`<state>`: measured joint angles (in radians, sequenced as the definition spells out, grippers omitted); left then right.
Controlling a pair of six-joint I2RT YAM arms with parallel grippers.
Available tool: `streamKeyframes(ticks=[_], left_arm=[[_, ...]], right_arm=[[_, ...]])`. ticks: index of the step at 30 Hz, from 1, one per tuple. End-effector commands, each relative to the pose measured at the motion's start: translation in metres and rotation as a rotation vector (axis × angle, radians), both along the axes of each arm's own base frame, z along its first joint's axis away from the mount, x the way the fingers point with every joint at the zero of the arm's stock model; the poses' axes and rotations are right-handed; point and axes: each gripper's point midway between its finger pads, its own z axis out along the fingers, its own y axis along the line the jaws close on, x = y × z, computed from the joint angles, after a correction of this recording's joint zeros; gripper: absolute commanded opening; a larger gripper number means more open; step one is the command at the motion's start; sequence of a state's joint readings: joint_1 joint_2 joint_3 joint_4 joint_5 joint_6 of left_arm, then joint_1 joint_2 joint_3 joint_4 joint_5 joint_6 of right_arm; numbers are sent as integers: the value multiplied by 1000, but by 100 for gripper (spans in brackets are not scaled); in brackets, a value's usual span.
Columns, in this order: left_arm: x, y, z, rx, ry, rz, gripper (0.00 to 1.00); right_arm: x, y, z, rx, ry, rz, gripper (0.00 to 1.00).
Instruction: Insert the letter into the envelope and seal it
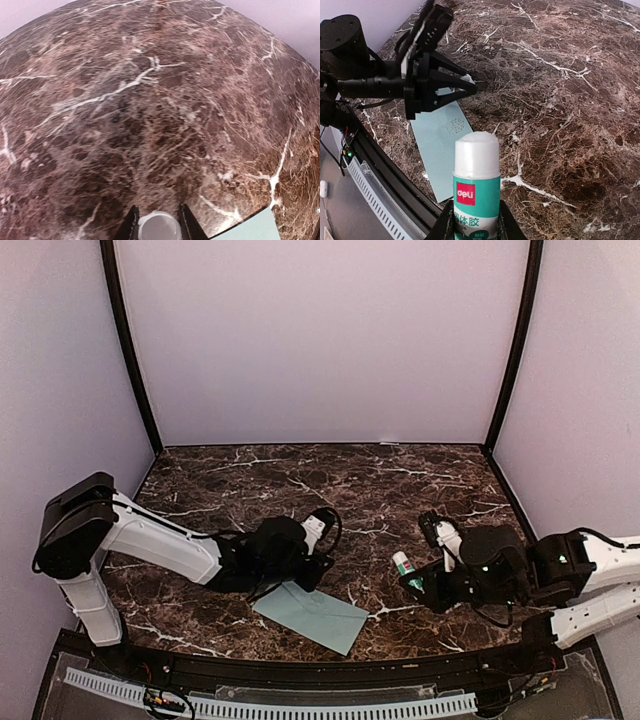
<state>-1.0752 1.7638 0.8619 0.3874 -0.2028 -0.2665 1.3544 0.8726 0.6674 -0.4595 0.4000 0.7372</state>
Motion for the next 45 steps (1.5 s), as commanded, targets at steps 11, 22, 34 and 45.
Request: streamKeyframes(ticks=[11, 22, 34, 45], left_arm=[[-27, -43, -35, 81, 20, -221, 32], [-32, -37, -8, 38, -18, -241, 55], [-57, -7, -6, -56, -4, -201, 61], [-47, -34, -30, -73, -41, -190, 56]], right_arm=[[-12, 8, 4, -87, 254, 213, 0], [10, 11, -1, -256, 311, 222, 0], [28, 28, -26, -155, 305, 135, 0], [31, 28, -24, -14, 226, 118, 0]])
